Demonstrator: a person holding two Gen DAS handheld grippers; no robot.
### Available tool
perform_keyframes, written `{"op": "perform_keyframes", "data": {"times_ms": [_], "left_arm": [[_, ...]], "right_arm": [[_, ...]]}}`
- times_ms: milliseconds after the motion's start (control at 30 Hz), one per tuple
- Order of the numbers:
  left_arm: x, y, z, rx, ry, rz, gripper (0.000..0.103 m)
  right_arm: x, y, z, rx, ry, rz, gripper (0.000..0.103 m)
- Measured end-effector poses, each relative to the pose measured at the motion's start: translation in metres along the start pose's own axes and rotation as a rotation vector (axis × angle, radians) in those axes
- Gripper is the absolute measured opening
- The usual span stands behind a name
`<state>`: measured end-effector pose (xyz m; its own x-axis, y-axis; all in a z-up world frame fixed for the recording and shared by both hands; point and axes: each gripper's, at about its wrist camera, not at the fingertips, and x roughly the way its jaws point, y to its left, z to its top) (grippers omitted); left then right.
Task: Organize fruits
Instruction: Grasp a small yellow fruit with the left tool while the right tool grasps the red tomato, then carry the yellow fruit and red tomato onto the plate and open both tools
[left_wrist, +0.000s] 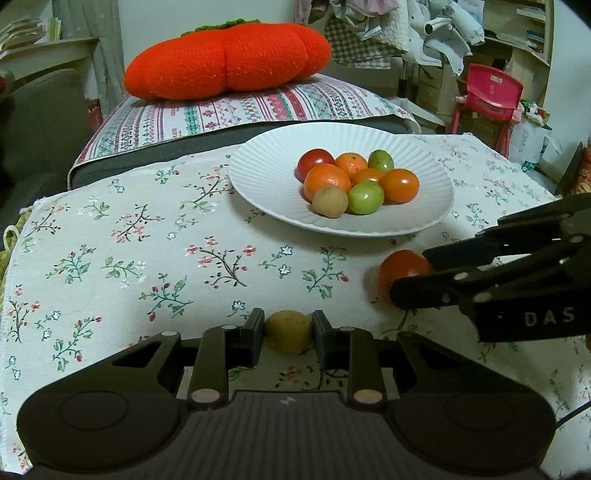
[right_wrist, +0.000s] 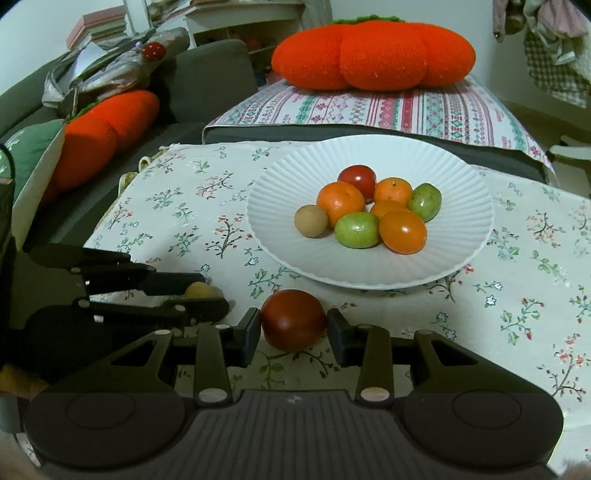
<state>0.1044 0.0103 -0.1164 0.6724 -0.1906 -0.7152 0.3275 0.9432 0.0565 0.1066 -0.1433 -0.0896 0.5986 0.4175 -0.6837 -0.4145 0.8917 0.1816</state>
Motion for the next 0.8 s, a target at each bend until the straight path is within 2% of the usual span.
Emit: {"op": "perform_keyframes", "data": {"times_ms": [300,800], "left_arm": [[-0.010,0.001,0.003,-0.004,-0.020,-0.003,0.012],[-0.029,0.011,0.017,-0.075,-0.064,-0.015,0.012]], "right_arm": [[-0.011,-0.002,0.000,-0.009,-0.009,0.023,0.036],[-0.035,0.001,0.009,-0.048,-0.062,0.056,0.036]]}}
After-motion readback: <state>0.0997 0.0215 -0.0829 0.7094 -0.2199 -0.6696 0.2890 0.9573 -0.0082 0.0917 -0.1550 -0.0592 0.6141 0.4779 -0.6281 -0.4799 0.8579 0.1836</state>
